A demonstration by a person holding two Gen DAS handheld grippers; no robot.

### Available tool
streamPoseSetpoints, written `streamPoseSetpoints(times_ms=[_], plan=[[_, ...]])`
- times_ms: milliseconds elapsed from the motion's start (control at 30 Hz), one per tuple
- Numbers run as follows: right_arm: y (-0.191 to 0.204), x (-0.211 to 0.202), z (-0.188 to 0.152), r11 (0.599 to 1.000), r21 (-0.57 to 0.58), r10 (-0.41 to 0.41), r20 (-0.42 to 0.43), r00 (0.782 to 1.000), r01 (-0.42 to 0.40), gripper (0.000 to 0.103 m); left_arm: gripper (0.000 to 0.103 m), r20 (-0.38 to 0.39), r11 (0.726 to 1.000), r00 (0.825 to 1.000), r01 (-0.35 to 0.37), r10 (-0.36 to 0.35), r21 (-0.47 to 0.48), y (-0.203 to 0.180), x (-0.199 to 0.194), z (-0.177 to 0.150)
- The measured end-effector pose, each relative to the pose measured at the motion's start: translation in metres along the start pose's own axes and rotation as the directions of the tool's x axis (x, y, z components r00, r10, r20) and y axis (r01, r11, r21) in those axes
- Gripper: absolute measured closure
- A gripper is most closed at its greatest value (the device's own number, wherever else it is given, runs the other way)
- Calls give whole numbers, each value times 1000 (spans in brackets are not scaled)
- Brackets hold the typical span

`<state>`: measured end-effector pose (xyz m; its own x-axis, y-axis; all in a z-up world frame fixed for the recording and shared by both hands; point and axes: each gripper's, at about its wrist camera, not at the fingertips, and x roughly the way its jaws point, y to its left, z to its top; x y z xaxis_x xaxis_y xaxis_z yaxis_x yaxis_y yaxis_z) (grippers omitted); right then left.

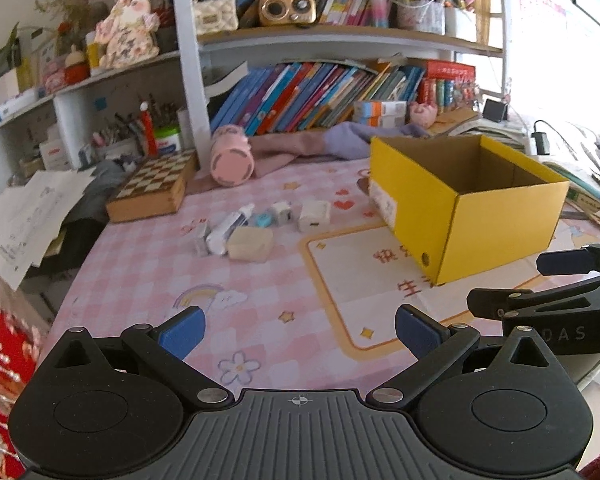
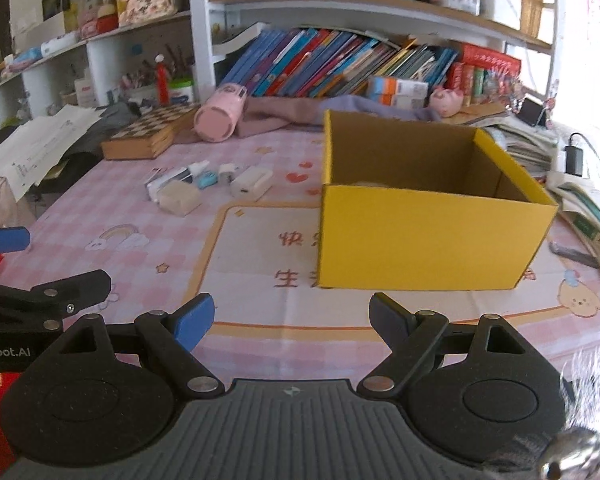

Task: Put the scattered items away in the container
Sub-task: 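Withdraw both open tools from the box back toward the remaining items, then grasp the white charger with the right tool while the left tool grasps the cream sponge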

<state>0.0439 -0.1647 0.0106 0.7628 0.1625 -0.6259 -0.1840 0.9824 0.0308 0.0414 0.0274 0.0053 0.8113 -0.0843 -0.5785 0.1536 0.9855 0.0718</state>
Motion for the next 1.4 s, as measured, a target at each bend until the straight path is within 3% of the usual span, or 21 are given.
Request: streamPoseSetpoints(times_ms=[100, 233, 300, 700, 1067, 1400], plan=[[6, 4, 2, 999, -21, 25, -24, 999, -26, 22, 1, -20, 1000, 1000, -5, 5, -24, 7, 2, -2], [16, 12, 6, 997, -60, 44, -55, 998, -47, 38, 1, -37, 998, 999, -11, 8, -62, 16, 5, -4], [21, 16, 8, 995, -79, 52, -64, 997, -57, 41, 1, -43, 996, 999, -18, 15, -85, 22, 6, -5], [31, 45, 26, 987, -122, 98, -55, 994, -104, 41, 1, -55, 993, 997, -59, 54, -100, 33, 23, 2], [41, 87, 63, 984, -128, 118, -48, 992, -124, 42, 3, -56, 990, 995, -88, 82, -111, 43, 52, 16], [50, 129, 101, 983, -112, 139, -46, 989, -144, 42, 19, -94, 989, 993, -80, 68, -122, 51, 93, 31]])
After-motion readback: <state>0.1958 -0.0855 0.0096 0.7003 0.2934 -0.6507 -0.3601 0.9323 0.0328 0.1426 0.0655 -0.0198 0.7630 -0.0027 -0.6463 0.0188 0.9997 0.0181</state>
